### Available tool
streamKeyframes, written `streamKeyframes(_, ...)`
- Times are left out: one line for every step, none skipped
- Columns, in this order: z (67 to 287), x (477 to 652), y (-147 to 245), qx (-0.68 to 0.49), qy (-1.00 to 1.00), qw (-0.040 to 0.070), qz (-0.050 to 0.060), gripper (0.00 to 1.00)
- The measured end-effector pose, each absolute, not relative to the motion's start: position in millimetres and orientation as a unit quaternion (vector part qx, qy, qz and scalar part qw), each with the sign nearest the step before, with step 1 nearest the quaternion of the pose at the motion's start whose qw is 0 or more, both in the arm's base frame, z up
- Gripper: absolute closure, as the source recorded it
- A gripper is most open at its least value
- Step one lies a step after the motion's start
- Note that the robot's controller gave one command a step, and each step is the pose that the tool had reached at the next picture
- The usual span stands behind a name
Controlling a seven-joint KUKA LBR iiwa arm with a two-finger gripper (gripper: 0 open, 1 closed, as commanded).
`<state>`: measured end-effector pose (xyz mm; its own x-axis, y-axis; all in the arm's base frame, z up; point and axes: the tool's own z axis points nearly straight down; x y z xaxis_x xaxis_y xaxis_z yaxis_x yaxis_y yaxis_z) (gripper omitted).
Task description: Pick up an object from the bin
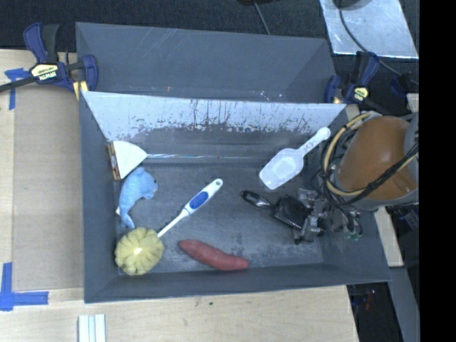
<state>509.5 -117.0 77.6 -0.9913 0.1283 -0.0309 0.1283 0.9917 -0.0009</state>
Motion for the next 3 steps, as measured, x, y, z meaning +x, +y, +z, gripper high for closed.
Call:
streamKeyframes(98.6,507.6,-116.7,0.064,0.998,0.012,-0.001,1.00)
streamKeyframes(133.0,507.6,-116.7,0.064,0.998,0.012,-0.001,1.00)
streamKeyframes(167.3,508.2,-117.0,0.063,0.998,0.013,-0.001,1.00)
